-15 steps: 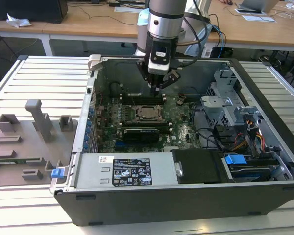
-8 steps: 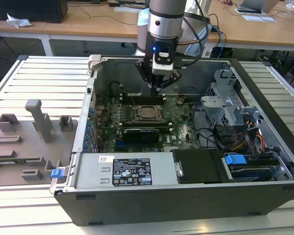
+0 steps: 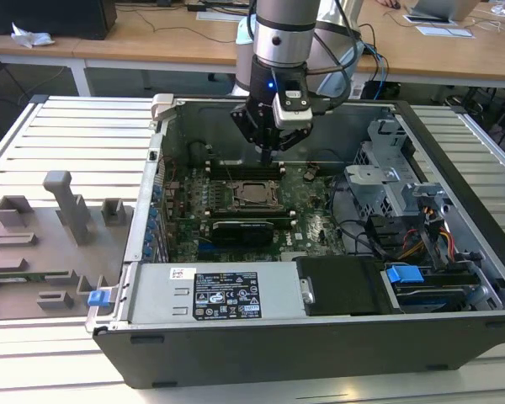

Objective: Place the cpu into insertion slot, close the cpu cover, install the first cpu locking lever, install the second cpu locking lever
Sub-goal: 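Install the first cpu locking lever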

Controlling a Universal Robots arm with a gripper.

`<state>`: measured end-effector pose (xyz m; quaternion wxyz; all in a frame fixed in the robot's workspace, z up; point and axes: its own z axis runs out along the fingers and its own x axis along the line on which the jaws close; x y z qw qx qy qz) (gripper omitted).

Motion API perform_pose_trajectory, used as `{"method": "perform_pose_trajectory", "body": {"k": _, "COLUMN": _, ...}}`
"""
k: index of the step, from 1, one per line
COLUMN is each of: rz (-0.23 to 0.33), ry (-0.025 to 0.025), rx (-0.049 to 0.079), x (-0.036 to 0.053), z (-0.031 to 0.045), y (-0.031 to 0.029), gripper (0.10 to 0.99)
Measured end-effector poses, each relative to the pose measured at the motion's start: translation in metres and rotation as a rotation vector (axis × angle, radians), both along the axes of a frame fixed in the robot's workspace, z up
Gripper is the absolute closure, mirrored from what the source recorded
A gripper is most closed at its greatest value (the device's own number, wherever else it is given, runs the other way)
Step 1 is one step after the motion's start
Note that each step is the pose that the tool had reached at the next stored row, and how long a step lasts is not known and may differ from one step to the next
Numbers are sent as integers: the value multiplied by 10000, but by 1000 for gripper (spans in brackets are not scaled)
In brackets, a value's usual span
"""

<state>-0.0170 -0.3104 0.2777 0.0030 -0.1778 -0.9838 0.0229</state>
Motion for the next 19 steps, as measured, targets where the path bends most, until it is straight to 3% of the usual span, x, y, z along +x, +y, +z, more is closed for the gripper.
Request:
{"method": "perform_pose_trajectory", "body": {"k": 8, "rz": 1736, "ry": 0, "rx": 0, "x": 0, "z": -1, "y": 0, "gripper": 980}}
{"method": "perform_pose_trajectory", "body": {"k": 12, "rz": 3304, "ry": -1, "rx": 13, "x": 0, "z": -1, "y": 0, "gripper": 980}}
{"method": "perform_pose_trajectory", "body": {"k": 19, "rz": 4592, "ry": -5, "rx": 42, "x": 0, "z": -2, "y": 0, "gripper": 980}}
